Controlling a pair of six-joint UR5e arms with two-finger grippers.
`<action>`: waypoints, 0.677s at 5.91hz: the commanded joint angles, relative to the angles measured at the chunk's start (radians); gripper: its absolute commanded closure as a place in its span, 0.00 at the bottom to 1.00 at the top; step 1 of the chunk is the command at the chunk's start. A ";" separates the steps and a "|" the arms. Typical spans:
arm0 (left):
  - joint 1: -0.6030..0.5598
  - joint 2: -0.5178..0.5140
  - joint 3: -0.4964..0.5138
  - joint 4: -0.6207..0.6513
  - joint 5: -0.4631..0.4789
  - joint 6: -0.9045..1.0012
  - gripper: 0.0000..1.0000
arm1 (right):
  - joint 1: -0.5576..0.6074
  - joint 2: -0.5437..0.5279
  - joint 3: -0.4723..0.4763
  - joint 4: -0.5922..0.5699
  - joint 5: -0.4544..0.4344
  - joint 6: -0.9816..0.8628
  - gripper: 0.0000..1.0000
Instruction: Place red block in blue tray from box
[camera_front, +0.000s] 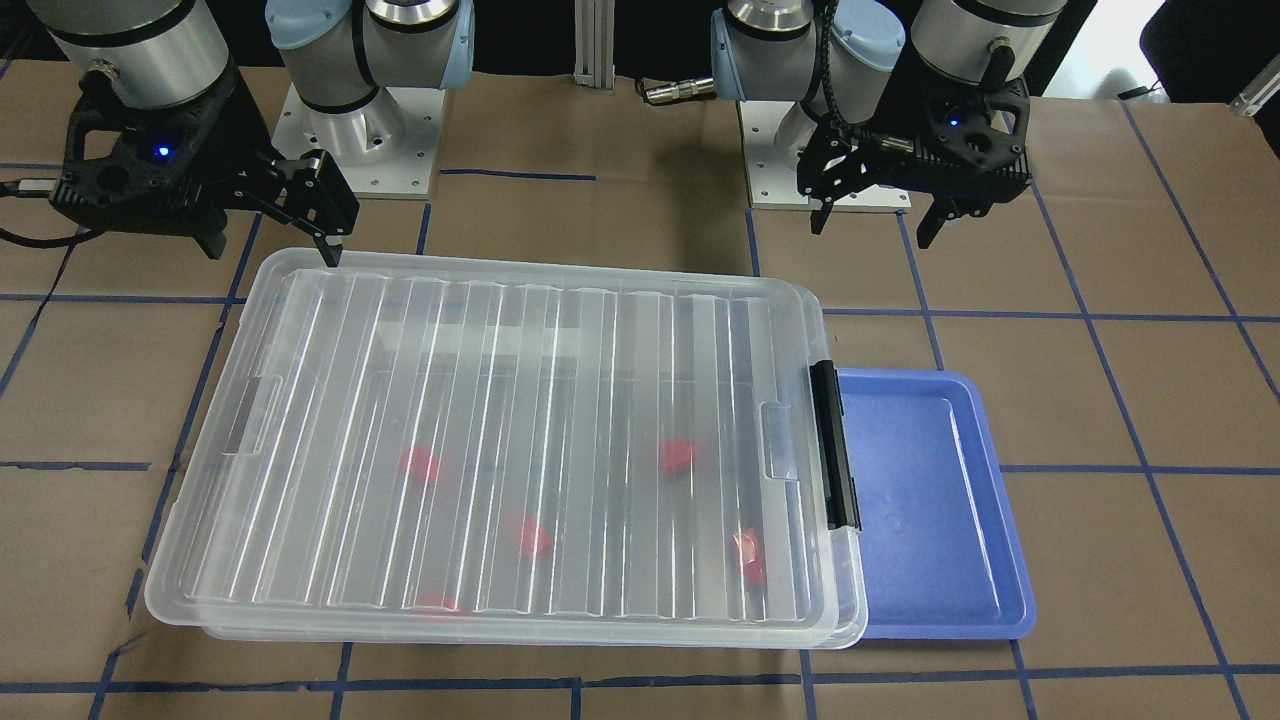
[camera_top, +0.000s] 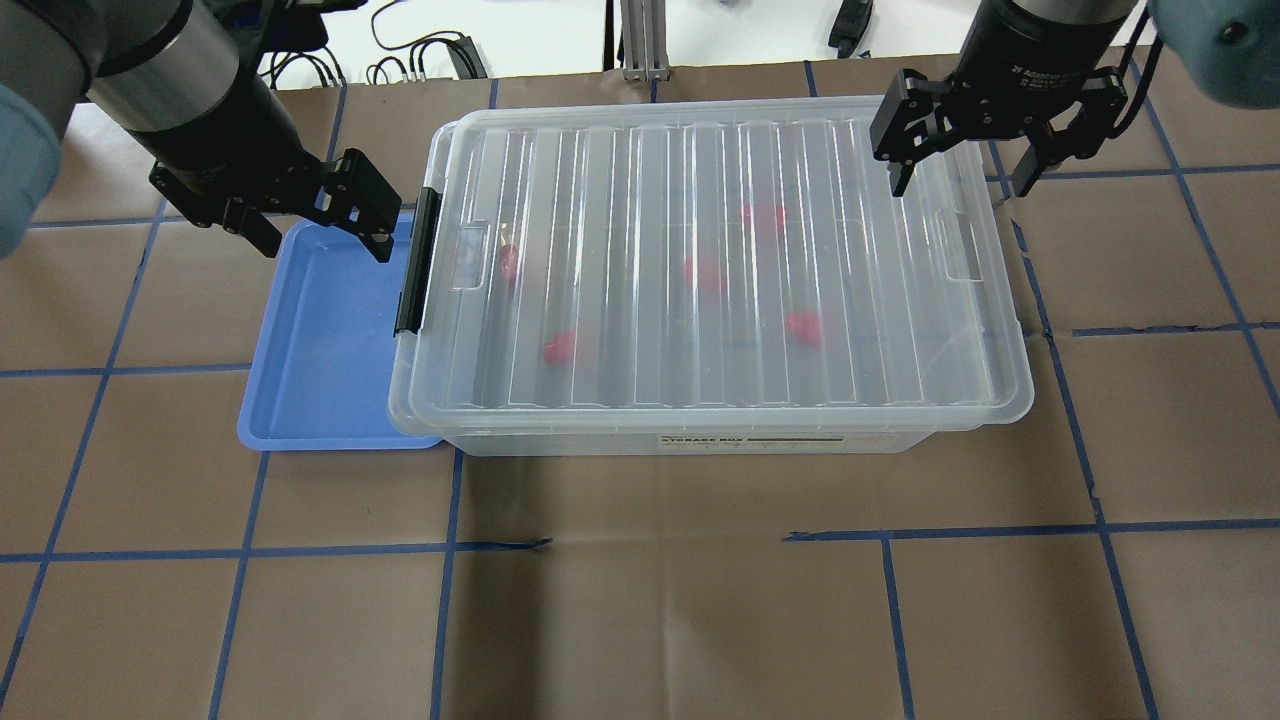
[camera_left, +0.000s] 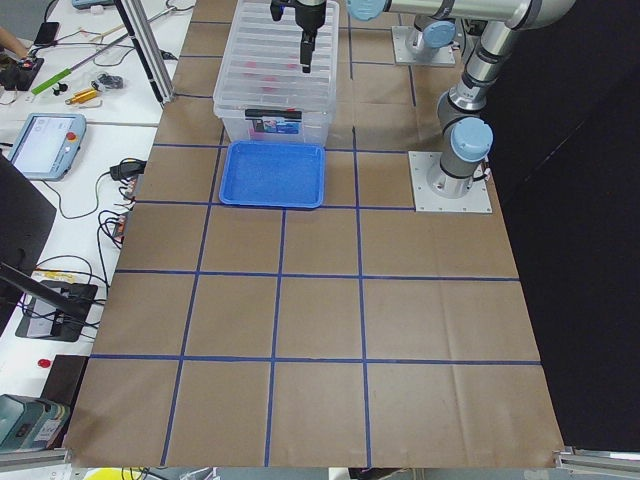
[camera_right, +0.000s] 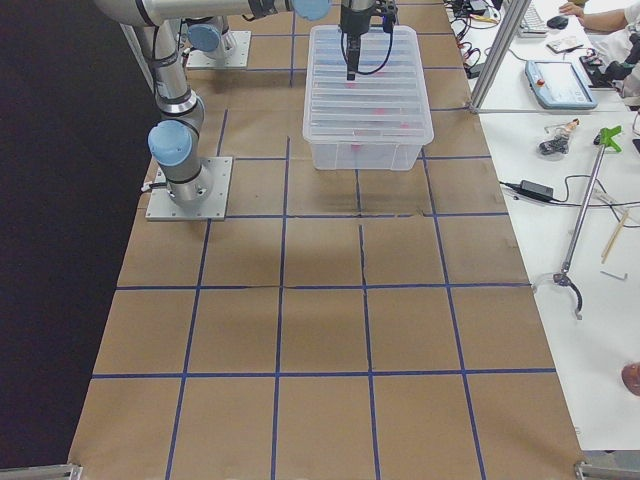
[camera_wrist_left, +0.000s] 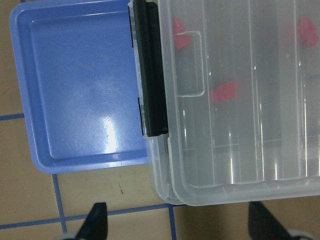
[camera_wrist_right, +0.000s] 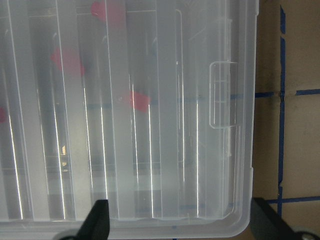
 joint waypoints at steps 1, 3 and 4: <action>0.000 0.000 0.000 0.000 0.000 0.001 0.02 | -0.009 -0.002 0.001 0.007 -0.002 -0.001 0.00; 0.000 0.002 -0.003 0.000 0.002 -0.003 0.02 | -0.028 0.000 0.001 0.006 -0.003 -0.015 0.00; 0.000 0.000 -0.003 0.000 0.000 -0.003 0.02 | -0.044 0.005 0.021 -0.002 -0.011 -0.016 0.00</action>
